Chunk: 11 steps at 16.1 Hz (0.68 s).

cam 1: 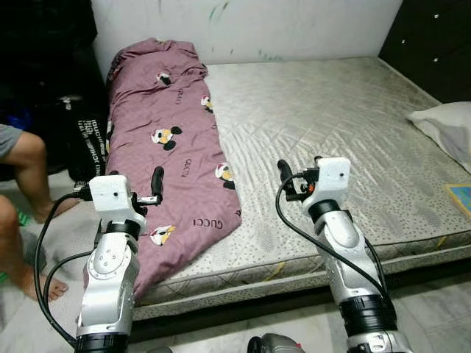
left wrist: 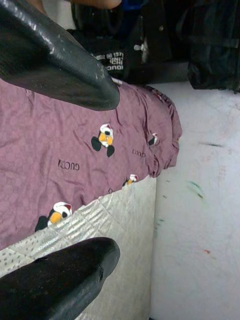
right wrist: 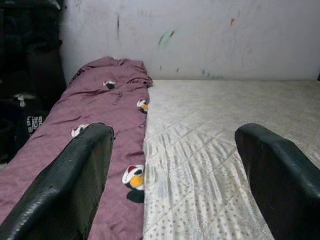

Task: Clean up the room

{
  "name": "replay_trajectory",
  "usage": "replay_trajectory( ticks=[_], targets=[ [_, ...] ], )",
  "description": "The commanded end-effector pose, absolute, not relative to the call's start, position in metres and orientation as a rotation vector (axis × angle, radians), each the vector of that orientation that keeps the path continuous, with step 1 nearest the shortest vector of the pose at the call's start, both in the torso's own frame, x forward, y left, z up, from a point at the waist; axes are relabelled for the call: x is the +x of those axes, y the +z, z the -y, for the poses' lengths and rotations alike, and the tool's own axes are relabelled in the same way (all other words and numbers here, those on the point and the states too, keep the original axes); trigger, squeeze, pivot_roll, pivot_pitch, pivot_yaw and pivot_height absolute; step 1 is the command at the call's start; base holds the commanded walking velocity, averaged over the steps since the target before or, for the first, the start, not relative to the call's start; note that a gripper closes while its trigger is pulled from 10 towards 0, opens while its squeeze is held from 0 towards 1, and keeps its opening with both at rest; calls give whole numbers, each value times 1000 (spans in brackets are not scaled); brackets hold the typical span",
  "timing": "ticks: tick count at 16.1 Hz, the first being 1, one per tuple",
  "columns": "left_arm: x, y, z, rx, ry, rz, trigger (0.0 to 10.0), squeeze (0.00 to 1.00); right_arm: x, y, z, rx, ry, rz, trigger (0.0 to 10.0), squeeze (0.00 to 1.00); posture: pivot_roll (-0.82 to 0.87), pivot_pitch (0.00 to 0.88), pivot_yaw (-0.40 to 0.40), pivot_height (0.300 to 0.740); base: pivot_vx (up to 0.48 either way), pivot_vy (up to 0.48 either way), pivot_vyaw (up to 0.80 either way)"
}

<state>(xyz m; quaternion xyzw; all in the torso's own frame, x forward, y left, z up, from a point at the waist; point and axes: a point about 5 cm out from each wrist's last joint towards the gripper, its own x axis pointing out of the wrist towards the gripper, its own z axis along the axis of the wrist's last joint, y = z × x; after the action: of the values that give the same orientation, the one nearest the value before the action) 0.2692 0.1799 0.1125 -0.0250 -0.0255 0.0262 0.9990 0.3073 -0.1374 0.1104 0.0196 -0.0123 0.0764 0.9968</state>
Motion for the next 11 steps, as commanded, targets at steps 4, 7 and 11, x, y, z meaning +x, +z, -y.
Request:
replay_trajectory(
  ticks=[4,7,11],
  targets=[
    [267,115,-176,-31,45,51,10000,0,303,114,138,43,161,22,10000,0,-44,26,-29,671,0,0,0],
    [265,114,-177,-27,65,47,10000,0,303,115,138,47,160,18,10000,0,-41,38,-32,646,0,0,0],
    [267,115,-178,-26,69,47,10000,0,304,116,138,47,161,14,10000,0,-45,55,-31,646,0,0,0]
  ],
)
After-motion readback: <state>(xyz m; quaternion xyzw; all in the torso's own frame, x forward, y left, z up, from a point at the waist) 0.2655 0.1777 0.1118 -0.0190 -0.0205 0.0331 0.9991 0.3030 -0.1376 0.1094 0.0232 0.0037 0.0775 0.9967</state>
